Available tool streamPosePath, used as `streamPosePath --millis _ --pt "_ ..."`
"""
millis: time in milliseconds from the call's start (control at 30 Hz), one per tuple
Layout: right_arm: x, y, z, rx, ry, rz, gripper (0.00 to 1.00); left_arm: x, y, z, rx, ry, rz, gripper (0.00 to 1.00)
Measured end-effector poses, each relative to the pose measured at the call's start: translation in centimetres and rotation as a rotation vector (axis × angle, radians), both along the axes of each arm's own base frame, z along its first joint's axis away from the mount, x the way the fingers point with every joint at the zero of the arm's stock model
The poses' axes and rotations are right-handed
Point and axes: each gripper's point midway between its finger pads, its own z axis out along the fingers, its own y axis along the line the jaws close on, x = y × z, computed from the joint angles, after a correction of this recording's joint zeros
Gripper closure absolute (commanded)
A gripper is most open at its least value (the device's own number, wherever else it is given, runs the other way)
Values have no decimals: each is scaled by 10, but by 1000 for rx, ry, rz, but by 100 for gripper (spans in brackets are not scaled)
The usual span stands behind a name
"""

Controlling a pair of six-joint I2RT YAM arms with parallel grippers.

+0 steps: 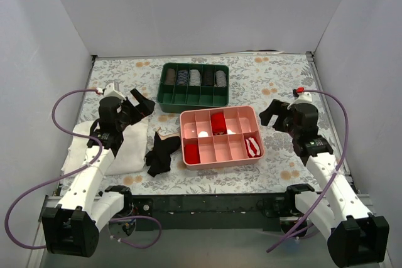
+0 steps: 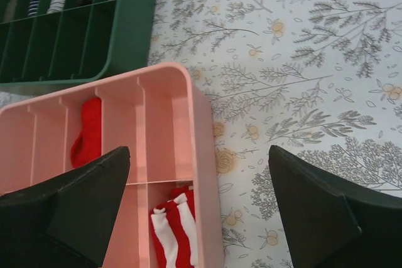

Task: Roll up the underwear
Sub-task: Move the storage box to the corner of the board.

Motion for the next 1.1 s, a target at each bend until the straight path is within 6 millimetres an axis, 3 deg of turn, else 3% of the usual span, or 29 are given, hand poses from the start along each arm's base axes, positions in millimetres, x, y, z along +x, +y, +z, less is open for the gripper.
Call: streamPosePath --millis 233,367,633,800,933,1100 --pt "-6 33 12 61 19 194 1 -4 -4 3 -30 20 -10 2" --pt "-5 50 0 52 107 295 1 -10 -11 8 -47 -3 -54 2" --pt "-36 93 -23 29 216 466 1 -16 -26 9 -68 -4 -144 2" --pt "-35 94 -37 26 263 460 1 -18 -30 -7 -75 49 -169 2" --pt "-29 89 -52 0 311 420 1 -19 -30 -9 -71 54 -171 2" --pt "-10 78 -61 -34 338 346 1 -19 -31 -10 -74 56 -176 2"
